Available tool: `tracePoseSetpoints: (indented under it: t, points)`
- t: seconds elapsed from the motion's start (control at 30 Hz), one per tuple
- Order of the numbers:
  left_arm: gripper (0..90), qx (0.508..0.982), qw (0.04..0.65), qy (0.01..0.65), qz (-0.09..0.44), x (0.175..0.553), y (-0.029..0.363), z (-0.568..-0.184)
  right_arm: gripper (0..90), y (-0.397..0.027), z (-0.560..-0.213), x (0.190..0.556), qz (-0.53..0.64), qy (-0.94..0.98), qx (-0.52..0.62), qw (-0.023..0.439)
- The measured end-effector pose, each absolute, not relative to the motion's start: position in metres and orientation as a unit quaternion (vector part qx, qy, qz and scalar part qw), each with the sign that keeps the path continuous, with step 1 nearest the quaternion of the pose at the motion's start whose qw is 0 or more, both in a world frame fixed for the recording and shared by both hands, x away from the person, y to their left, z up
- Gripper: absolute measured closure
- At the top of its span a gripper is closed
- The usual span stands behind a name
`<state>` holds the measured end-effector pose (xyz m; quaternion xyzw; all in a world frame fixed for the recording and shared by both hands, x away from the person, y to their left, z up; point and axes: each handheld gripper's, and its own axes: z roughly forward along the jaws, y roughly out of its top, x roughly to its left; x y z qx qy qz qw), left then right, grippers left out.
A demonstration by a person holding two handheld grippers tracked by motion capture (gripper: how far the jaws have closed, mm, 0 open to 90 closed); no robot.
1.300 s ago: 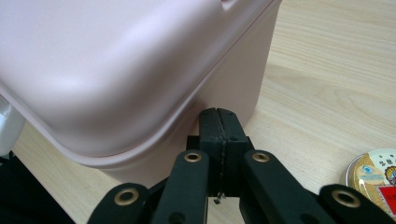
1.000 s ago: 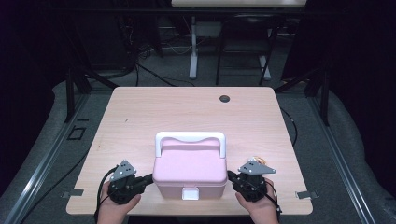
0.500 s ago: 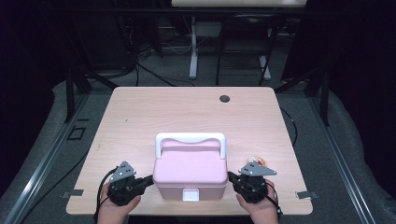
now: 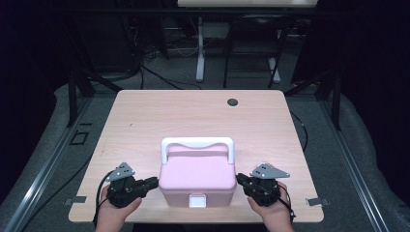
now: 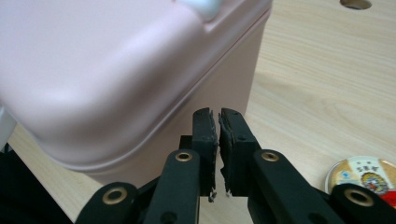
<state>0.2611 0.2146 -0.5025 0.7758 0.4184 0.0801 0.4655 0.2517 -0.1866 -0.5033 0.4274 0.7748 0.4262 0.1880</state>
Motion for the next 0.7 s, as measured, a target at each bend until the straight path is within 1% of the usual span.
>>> tracePoseSetpoints:
  t: [0.23,0.33,0.4,0.7]
  points:
    - [75.4,0.777,0.467,0.415,0.08,0.267,0.221,-0.489,77.1,-0.197,-0.491,0.256,0.437,0.77,0.429,0.177]
    - [71.9,0.774,0.474,0.412,0.078,0.269,0.223,-0.482,71.9,-0.2,-0.485,0.257,0.444,0.772,0.422,0.169]
    - [70.8,0.773,0.477,0.411,0.077,0.271,0.223,-0.478,69.2,-0.2,-0.482,0.258,0.446,0.773,0.417,0.172]
    - [62.9,0.778,0.477,0.399,0.092,0.277,0.219,-0.461,63.8,-0.203,-0.467,0.264,0.454,0.776,0.408,0.155]
